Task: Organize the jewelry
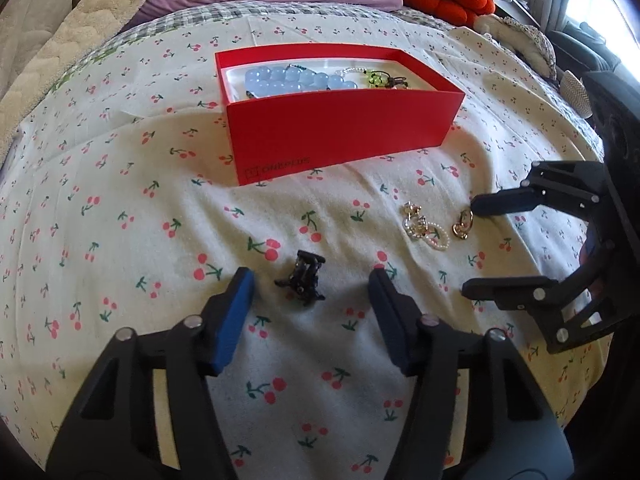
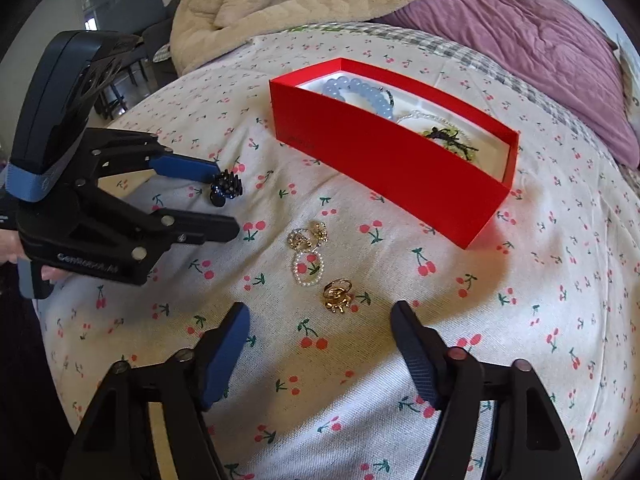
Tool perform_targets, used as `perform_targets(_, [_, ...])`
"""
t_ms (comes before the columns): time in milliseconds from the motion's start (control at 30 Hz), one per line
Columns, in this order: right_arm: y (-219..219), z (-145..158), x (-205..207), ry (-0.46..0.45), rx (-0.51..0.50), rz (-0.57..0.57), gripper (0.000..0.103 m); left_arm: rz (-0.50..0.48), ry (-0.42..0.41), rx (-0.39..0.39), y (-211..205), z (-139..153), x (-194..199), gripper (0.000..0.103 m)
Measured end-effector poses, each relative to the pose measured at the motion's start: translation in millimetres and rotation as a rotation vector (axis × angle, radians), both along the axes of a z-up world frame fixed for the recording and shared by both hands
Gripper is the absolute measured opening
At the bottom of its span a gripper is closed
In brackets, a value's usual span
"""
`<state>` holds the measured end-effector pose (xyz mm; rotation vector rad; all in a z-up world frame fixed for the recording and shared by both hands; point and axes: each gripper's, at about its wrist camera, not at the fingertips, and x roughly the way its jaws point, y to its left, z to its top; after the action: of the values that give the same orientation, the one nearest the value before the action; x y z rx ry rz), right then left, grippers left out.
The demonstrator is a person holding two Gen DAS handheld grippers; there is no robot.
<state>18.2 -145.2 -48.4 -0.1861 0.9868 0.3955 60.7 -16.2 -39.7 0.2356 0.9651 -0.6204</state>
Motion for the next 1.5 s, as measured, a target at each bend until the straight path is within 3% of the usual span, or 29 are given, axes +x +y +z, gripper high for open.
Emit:
perform_targets(333, [-10.2,0.6,6.3,0.002,0.018,-0.033,0.043,0.036,0.023,-0.012,7.0,1.1,5.5,0.026])
perform_targets(600, [-4.6,0.7,10.9,-0.004,0.005,-0.024,0.037,0.06,0.04,-0.009,5.2,3.3,3.7,0.026])
perform_targets(767, [-3.6,-0.8,21.4,0.023,0.038,-0.032,0.015,0.059,0.042,-0.006,5.0,5.5,2.3,0.026])
perform_targets(1167, [-9.6,13.4,19.1,0.028,0.075,-0.072,0.015,0.072,0.066,-0.009,-0.5,23.1,3.5,0.026])
perform_targets(1500, [-14.8,44.0,18.0,-0.015,0.107,-0.101,0.015,0.068,0.054,-0.035,-12.2,49.4,7.7,0.026])
